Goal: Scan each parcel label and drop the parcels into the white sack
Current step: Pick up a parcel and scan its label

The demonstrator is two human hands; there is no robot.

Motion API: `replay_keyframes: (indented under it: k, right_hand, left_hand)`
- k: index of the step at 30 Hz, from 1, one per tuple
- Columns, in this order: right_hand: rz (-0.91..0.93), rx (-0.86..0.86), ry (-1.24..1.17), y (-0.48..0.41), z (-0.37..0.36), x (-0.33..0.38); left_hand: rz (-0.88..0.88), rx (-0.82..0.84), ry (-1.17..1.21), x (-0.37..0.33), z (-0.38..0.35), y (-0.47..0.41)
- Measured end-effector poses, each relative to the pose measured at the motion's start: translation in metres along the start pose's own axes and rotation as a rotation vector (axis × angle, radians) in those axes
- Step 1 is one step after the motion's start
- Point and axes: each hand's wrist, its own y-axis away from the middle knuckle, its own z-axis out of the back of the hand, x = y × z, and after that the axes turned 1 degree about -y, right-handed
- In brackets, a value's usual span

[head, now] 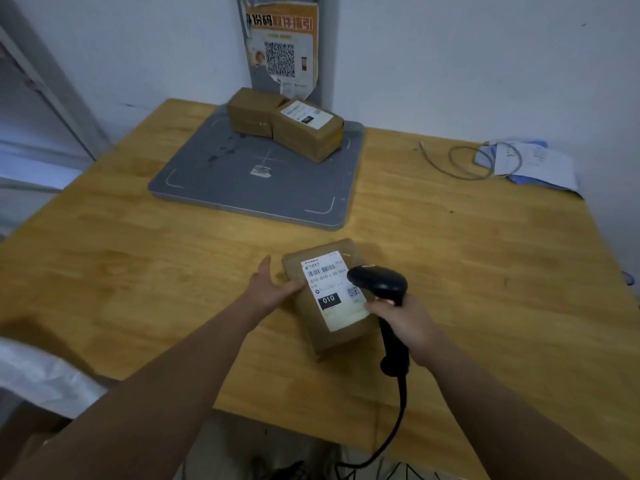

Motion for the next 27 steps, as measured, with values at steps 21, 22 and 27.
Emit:
replay_keyframes:
  k: [21, 22, 27]
  right_hand:
    - [0.301, 0.033, 0.109, 0.003, -0.043, 0.047]
    - [0.306, 0.005, 0.145, 0.005, -0.045, 0.047]
    - [0.309, -0.029, 0.190, 0.007, -0.049, 0.048]
  left_hand:
    - [-0.350, -0.277, 0.412, -0.036, 0.064, 0.020]
    - [-0.354, -0.276, 0.411, -0.036, 0.065, 0.019]
    - [-0.340, -0.281, 0.412, -0.037, 0.069, 0.015]
